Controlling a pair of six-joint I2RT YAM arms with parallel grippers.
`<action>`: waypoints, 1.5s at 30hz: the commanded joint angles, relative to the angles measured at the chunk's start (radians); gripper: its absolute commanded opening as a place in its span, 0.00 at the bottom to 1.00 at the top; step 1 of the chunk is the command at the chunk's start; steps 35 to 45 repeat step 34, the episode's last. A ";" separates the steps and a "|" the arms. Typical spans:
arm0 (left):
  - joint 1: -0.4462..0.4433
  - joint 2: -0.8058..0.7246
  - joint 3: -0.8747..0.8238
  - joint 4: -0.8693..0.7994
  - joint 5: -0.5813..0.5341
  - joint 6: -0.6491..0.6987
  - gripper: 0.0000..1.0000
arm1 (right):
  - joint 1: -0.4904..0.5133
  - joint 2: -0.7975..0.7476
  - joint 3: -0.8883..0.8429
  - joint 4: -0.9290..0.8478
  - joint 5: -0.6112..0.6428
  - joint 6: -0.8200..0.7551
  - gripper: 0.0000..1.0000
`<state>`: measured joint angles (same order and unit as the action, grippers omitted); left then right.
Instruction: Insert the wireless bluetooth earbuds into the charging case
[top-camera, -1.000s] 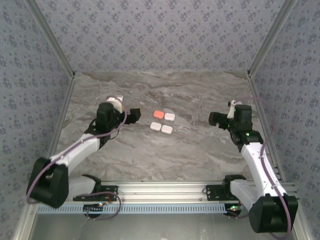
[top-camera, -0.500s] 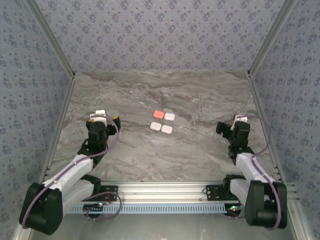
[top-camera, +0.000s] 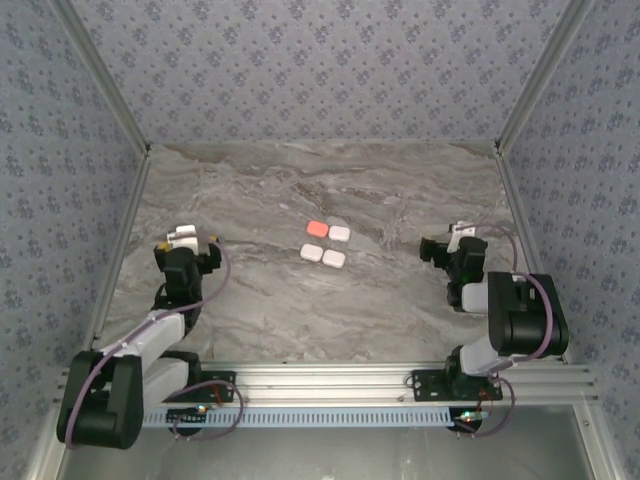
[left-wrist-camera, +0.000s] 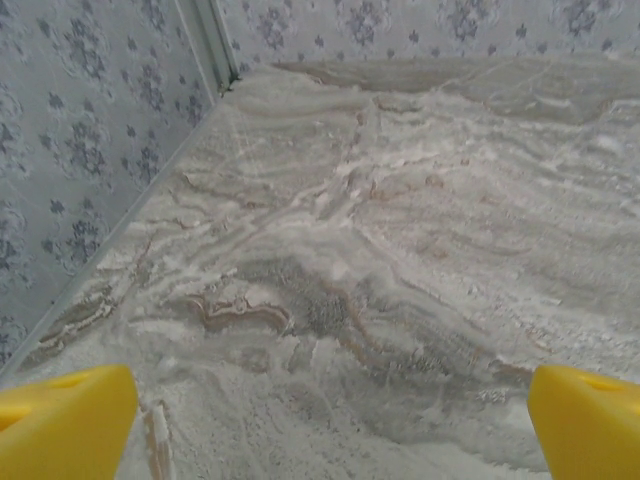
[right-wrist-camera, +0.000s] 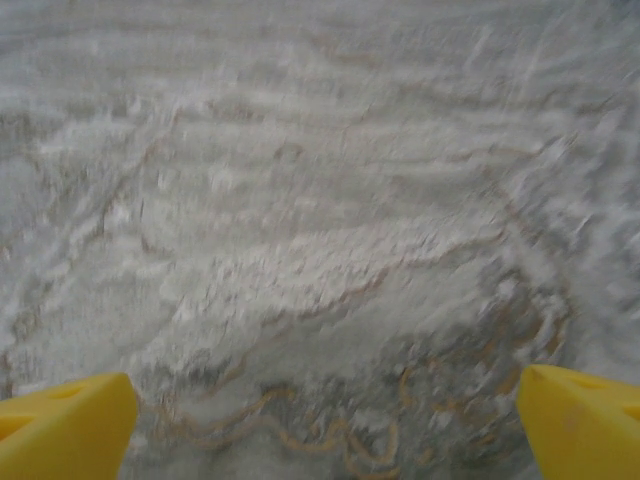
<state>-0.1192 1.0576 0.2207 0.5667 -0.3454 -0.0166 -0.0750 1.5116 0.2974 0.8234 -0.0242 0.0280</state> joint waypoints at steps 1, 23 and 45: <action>0.027 0.060 -0.012 0.150 0.099 0.032 0.99 | 0.006 0.015 0.087 -0.005 -0.047 -0.042 1.00; 0.142 0.475 0.190 0.250 0.312 -0.013 0.99 | 0.036 0.010 0.093 -0.026 0.017 -0.059 1.00; 0.139 0.475 0.190 0.246 0.309 -0.012 0.99 | 0.033 0.009 0.094 -0.029 0.011 -0.056 1.00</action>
